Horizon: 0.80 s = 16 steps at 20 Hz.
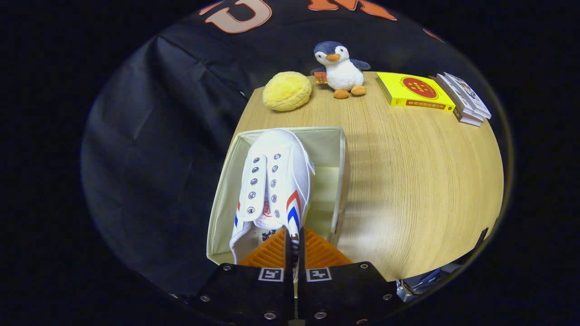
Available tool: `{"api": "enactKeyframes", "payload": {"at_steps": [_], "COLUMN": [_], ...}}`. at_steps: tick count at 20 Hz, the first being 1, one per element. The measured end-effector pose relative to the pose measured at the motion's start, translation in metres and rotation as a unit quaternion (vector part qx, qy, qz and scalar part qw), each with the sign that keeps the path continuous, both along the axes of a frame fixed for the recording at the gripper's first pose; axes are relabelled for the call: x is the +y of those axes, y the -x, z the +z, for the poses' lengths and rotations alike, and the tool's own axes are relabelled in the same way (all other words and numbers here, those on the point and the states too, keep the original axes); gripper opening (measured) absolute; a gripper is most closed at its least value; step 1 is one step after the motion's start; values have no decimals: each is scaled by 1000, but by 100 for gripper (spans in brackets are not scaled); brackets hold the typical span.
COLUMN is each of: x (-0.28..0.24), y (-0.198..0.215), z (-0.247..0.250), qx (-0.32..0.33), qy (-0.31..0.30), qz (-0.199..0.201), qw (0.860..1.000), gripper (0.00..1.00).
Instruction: Open the storage box then place both shoes into the box .Put the left shoe in first, then the right shoe, with the right side of both shoes facing outward in a uniform manner.
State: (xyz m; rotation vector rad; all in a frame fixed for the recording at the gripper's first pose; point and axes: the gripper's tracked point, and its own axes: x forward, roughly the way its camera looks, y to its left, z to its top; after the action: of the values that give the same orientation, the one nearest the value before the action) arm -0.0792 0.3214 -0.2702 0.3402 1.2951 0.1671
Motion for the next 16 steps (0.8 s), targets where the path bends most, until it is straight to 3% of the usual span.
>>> {"api": "enactKeyframes", "payload": {"at_steps": [10, 12, 13, 16], "x": [-2, 6, 9, 1], "y": [4, 2, -4, -17], "z": [-29, -29, -27, -12], "qx": [28, 26, 15, -13], "qy": [60, 55, 50, 42], "qz": [-28, -31, -33, -42], "qw": [997, 998, 998, 998], "gripper": [4, 11, 21, 25]}}
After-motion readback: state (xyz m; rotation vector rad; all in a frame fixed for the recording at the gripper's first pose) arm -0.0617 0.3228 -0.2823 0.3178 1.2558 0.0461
